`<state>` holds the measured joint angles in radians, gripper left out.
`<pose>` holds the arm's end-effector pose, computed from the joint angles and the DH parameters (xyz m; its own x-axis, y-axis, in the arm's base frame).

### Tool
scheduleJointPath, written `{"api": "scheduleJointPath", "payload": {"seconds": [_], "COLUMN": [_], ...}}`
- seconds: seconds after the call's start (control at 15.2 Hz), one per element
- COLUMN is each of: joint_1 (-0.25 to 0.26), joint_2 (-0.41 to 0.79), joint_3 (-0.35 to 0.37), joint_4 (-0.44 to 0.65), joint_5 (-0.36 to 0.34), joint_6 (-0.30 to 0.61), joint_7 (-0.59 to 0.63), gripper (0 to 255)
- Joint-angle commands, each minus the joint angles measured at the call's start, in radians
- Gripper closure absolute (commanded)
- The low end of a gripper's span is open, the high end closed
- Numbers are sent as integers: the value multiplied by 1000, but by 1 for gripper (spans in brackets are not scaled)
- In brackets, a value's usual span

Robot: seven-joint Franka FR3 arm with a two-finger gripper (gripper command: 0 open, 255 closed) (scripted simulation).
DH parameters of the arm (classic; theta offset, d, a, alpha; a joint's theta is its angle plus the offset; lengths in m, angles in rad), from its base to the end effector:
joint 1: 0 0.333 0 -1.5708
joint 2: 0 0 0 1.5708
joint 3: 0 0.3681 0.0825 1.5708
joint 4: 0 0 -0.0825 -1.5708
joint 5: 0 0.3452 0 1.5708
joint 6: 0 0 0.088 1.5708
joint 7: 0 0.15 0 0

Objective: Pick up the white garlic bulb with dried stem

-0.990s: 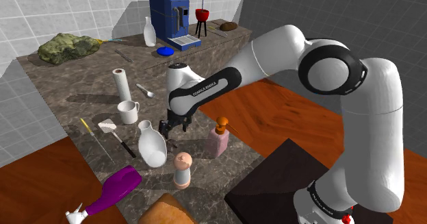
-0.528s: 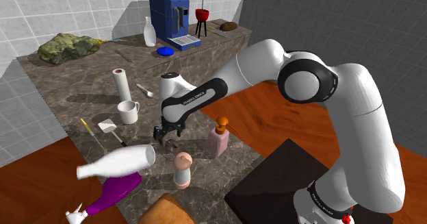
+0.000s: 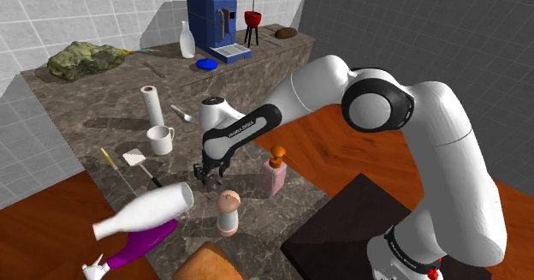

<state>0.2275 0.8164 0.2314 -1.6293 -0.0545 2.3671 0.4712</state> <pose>0.6270 0.2836 0.1678 0.9932 -0.0327 -0.1118 -0.0431 -0.9949 -0.0910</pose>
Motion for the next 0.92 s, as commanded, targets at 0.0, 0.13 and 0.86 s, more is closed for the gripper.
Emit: {"api": "scheduleJointPath", "payload": {"seconds": [0.0,0.13,0.86], "joint_1": [0,0,-9], "joint_2": [1,1,-67], "joint_3": [-1,-1,10], "joint_4": [-1,-2,-16], "joint_5": [0,0,9], "joint_6": [-1,-1,-54], "joint_7": [0,0,1], "gripper": [255,255,255]}}
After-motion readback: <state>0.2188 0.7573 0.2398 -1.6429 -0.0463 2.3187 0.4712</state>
